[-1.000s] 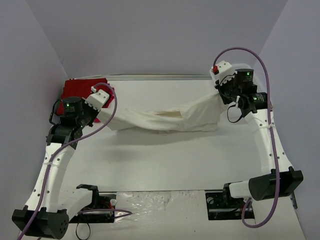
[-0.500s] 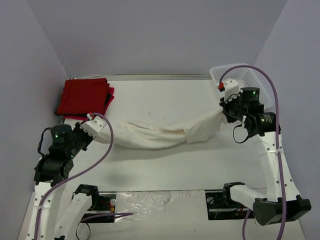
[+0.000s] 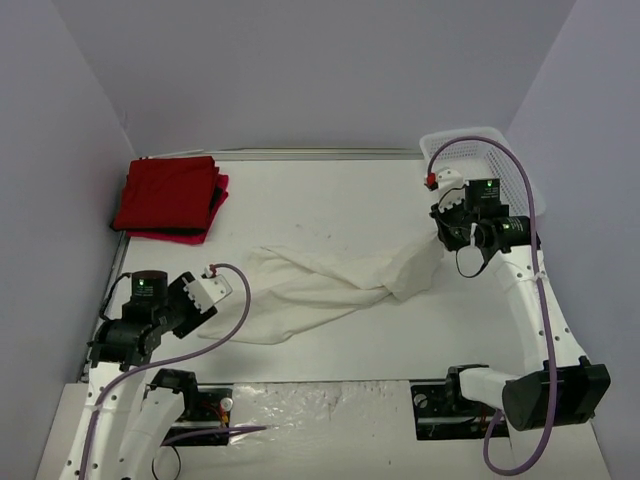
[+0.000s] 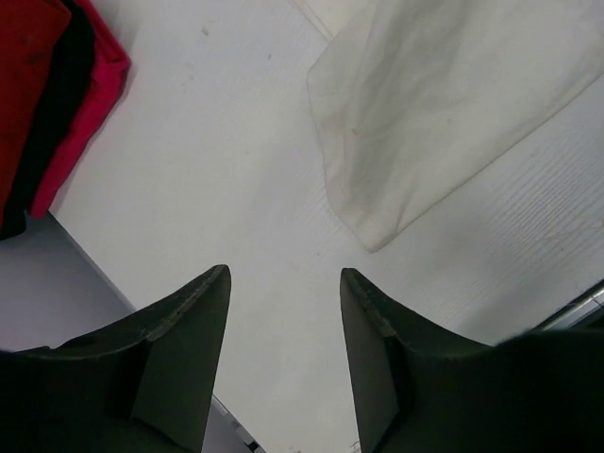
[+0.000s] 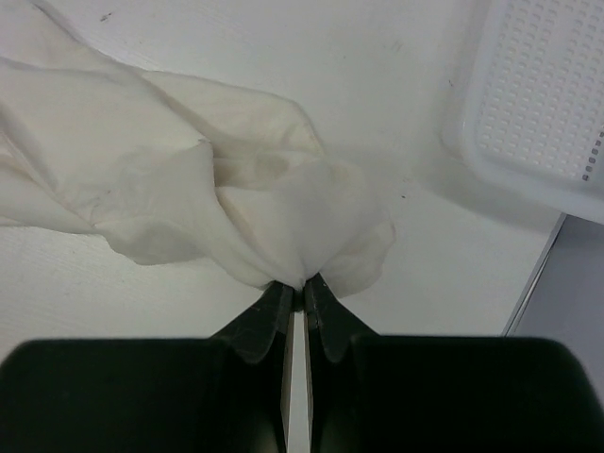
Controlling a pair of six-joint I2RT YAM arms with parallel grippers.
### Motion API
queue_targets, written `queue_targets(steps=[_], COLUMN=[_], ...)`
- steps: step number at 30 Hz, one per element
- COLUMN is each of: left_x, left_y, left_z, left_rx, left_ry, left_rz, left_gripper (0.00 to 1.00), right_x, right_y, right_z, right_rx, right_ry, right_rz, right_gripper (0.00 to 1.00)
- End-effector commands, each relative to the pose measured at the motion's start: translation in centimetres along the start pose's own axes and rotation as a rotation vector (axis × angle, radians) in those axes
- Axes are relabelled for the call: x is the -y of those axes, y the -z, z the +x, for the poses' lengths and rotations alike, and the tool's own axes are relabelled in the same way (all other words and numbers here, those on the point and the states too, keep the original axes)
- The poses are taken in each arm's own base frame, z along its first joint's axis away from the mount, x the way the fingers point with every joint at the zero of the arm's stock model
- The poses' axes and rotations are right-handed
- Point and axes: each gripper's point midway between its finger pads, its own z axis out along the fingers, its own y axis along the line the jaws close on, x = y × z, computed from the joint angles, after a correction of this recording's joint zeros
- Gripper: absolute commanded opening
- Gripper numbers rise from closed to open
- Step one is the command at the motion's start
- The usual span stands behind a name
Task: Fold and stack the t-shirts
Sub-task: Flatten out the tshirt
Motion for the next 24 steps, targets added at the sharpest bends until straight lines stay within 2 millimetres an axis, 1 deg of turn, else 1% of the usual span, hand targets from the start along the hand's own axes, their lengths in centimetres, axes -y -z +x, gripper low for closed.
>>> queue_targets(steps=[1, 3, 4, 6, 7, 8, 9, 10, 11, 12, 13, 15, 16, 18, 22, 24], left_x=[-1.0, -1.0, -1.5, -2.0, -2.8, -3.0, -3.4, -3.5, -3.3, -3.5, -3.3, -3.1, -2.8, -2.3, -1.3, -1.0], left_y=[-1.5, -2.7, -3.6, -4.5, -4.9, -5.7, -6.1, -6.5, -7.4, -7.7, -8.7, -9.3, -10.1, -10.8, -12.7, -13.2], left_z=[-1.4, -1.8, -2.3, -3.0, -3.8, -3.9, -4.5, -4.7, -4.6, -5.3, -5.0, -5.5, -5.2, -5.3, -4.2, -4.2], left_rx=[0.045, 0.050, 0.060, 0.085, 0.114, 0.111, 0.130, 0.131, 0.115, 0.128, 0.105, 0.106, 0.086, 0.089, 0.049, 0.049], left_ry=[0.005, 0.031, 0.055, 0.077, 0.088, 0.095, 0.096, 0.099, 0.106, 0.098, 0.108, 0.108, 0.116, 0.110, 0.108, 0.101], left_rz=[-0.003, 0.032, 0.030, 0.031, 0.009, 0.022, 0.020, 0.030, 0.065, 0.085, 0.121, 0.161, 0.194, 0.236, 0.293, 0.310], left_gripper=[0.49, 0.51, 0.53, 0.56, 0.57, 0.59, 0.59, 0.59, 0.60, 0.60, 0.59, 0.60, 0.60, 0.60, 0.59, 0.59], right_x=[-0.3, -0.3, -0.4, -0.5, -0.7, -0.7, -0.9, -0.8, -0.9, -0.8, -0.8, -0.6, -0.5, -0.4, -0.4, -0.4], right_y=[-1.0, -1.3, -1.6, -1.9, -2.2, -2.3, -2.6, -2.8, -3.1, -3.3, -3.4, -3.8, -3.8, -4.2, -4.9, -5.2], right_z=[0.3, 0.7, 1.1, 1.6, 1.9, 2.1, 2.3, 2.4, 2.6, 2.8, 2.9, 3.0, 3.0, 3.1, 3.2, 3.5], right_rx=[0.000, -0.012, -0.021, -0.033, -0.045, -0.052, -0.061, -0.062, -0.069, -0.080, -0.087, -0.097, -0.099, -0.113, -0.132, -0.145], right_ry=[-0.022, -0.018, -0.018, -0.018, -0.017, -0.015, -0.015, -0.017, -0.021, -0.025, -0.027, -0.026, -0.027, -0.032, -0.039, -0.042], right_rz=[-0.028, -0.026, -0.029, -0.037, -0.044, -0.047, -0.055, -0.055, -0.058, -0.059, -0.059, -0.057, -0.055, -0.056, -0.067, -0.070], right_gripper=[0.00, 0.00, 0.00, 0.00, 0.00, 0.00, 0.00, 0.00, 0.00, 0.00, 0.00, 0.00, 0.00, 0.00, 0.00, 0.00])
